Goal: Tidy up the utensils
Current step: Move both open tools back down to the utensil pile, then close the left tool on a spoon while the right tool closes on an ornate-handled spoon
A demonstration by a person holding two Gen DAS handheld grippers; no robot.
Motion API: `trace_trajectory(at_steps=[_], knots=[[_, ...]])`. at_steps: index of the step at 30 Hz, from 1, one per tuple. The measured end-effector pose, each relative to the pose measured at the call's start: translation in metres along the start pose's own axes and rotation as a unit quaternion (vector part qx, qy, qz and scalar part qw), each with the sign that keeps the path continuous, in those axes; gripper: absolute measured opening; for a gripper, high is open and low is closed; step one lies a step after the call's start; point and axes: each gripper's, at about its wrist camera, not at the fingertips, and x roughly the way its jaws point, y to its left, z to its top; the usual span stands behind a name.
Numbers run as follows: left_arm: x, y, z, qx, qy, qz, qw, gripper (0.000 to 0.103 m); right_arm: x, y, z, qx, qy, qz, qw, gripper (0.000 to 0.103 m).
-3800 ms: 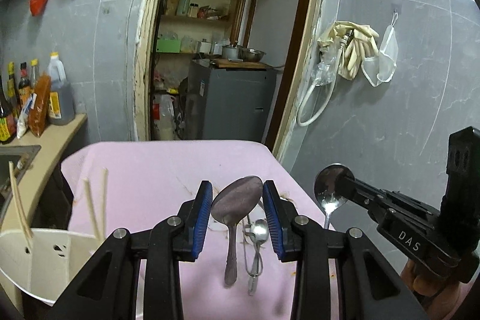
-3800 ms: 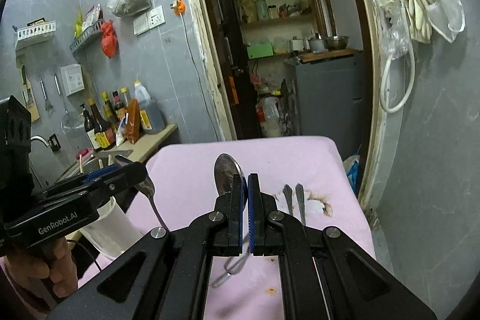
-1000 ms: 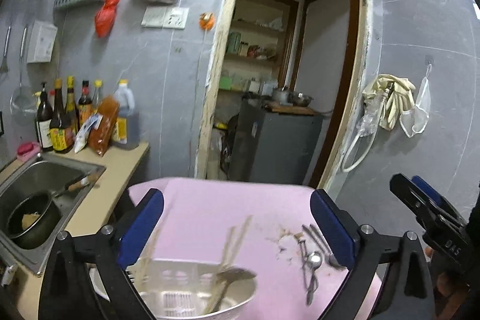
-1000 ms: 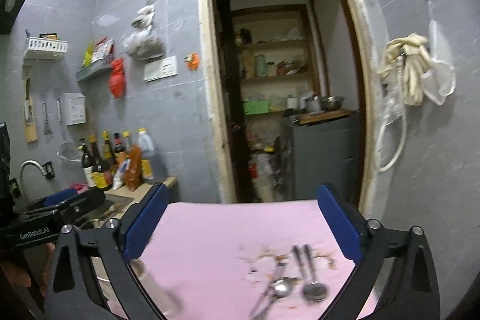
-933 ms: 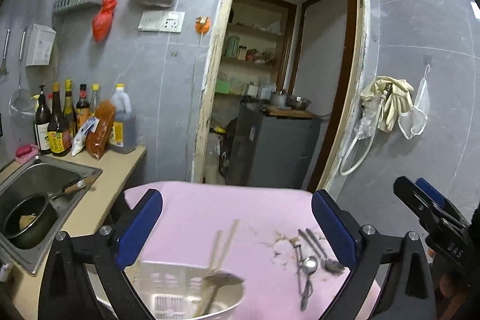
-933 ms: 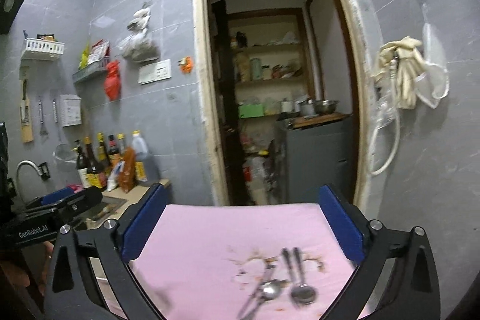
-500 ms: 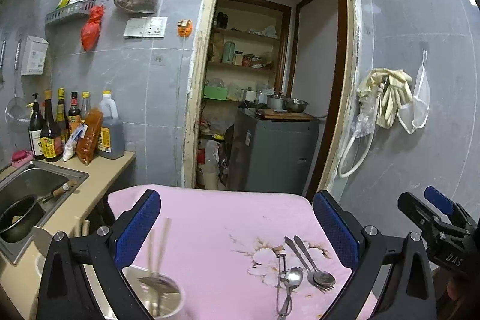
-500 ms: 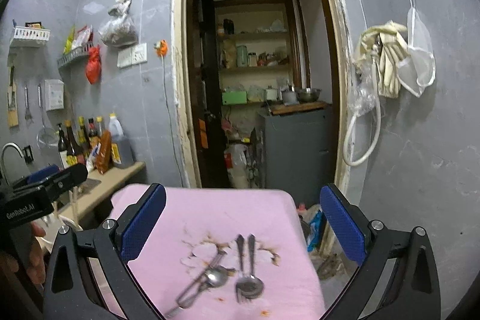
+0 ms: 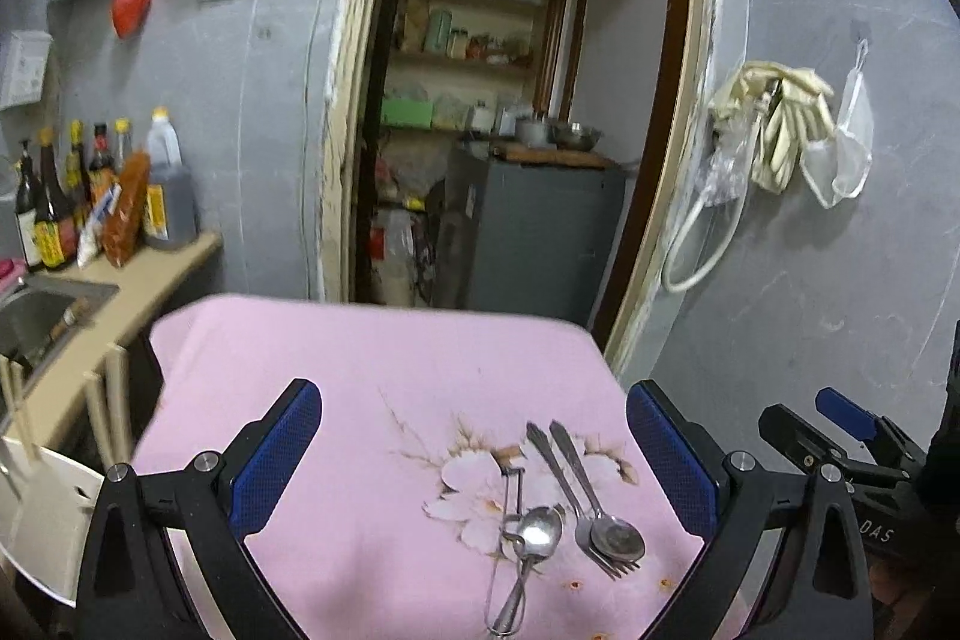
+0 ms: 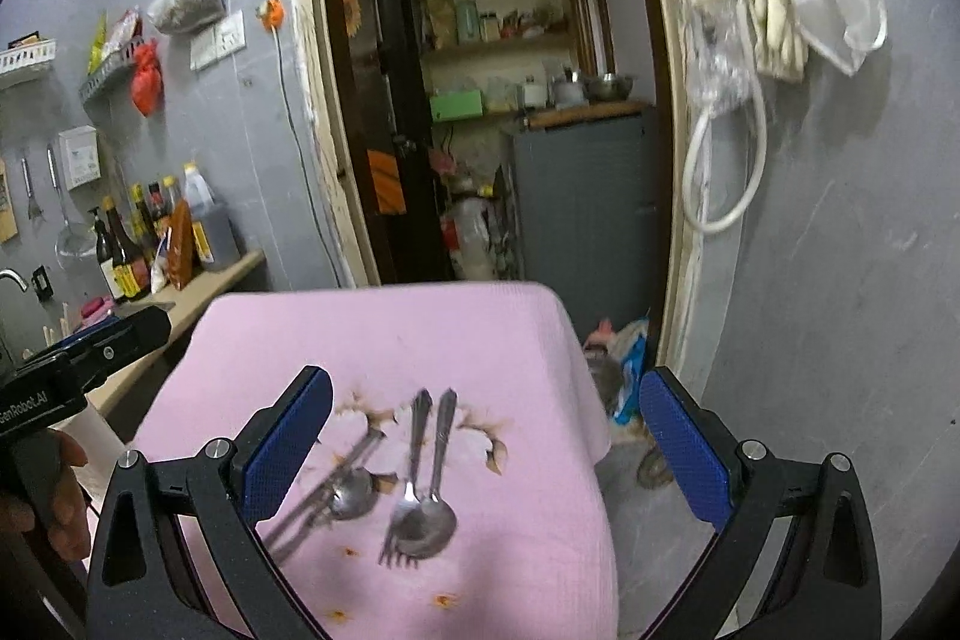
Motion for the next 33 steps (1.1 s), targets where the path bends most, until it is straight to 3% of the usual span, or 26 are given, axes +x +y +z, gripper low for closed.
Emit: trace_trajectory(at_steps=[5,9,17,23,29,33], knots=[[0.032,-0.005,-0.009,0.0,0.048,-0.005,0.9988,0.101,0.031,-0.01,-0.01,0.003,0.043,0.016,0.999,0.08],[0.06,-0.007,-0.017,0.001,0.096,-0.014,0.9953,0.09,0.061,-0.014,-0.017,0.005,0.09,0.039,0.995,0.062],[0.123,-0.003,-0.037,-0.021,0.211,-0.047,0.9762,0.067,0.121,-0.009,-0.035,0.001,0.18,0.086,0.98,0.034],[0.161,-0.001,-0.055,-0.034,0.29,-0.057,0.9547,0.051,0.146,0.001,-0.05,-0.015,0.215,0.11,0.97,0.03],[0.178,-0.01,-0.066,-0.02,0.33,-0.068,0.9414,0.04,0.161,0.007,-0.055,-0.029,0.232,0.116,0.965,0.03],[0.184,-0.02,-0.066,0.014,0.335,-0.053,0.9405,0.031,0.164,0.007,-0.055,-0.033,0.239,0.12,0.963,0.03]])
